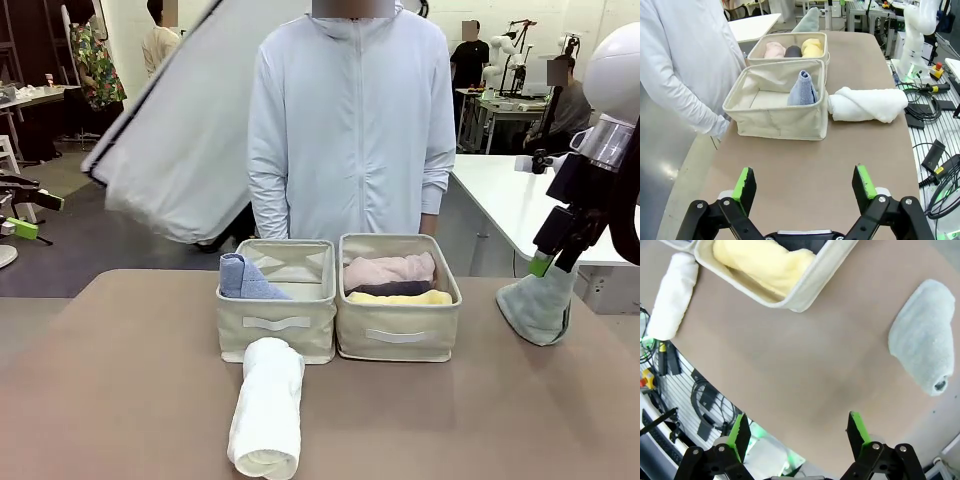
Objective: Sort the towels based on their folding style.
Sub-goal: Pick up another triangle-folded towel from the table and place it in the left Fabric basket.
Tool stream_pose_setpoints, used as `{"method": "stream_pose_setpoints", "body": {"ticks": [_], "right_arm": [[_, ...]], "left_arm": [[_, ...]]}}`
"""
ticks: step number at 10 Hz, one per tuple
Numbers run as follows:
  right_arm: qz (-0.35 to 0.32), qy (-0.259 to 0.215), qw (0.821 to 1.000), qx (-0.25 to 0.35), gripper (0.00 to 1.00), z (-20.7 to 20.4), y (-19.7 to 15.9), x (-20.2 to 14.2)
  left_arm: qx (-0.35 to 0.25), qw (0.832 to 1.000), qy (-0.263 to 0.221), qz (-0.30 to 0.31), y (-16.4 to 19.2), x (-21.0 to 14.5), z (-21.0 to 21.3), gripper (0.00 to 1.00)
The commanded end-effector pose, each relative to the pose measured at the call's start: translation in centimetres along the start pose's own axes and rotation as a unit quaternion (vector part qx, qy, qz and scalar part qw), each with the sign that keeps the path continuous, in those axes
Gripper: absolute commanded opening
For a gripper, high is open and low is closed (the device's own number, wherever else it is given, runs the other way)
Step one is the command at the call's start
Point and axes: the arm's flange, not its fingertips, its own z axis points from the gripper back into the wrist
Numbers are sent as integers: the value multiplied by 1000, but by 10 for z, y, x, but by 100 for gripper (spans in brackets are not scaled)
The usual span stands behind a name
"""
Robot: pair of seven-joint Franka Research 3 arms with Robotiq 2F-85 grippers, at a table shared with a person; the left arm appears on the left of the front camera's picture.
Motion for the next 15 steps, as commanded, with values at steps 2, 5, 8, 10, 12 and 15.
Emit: {"method": "stream_pose_setpoints", "body": {"ticks": [2, 5, 8, 10, 12, 15], "right_arm": [[0, 0, 1000, 0, 100, 0, 0, 0], [-100, -60, 993, -21, 100, 2, -49, 15], [-138, -55, 989, 7, 100, -7, -90, 18], [-158, -48, 986, 14, 100, -29, -120, 23], [-183, -43, 982, 6, 100, -46, -140, 25], [-197, -41, 980, -5, 100, -58, -151, 28]], "left_arm": [[4, 1000, -9, 4, 0, 2, 1, 100], [4, 1000, -9, 4, 0, 2, 1, 100], [4, 1000, -9, 4, 0, 2, 1, 100], [4, 1000, -9, 4, 0, 2, 1, 100], [4, 1000, -9, 4, 0, 2, 1, 100], [4, 1000, -9, 4, 0, 2, 1, 100]]}}
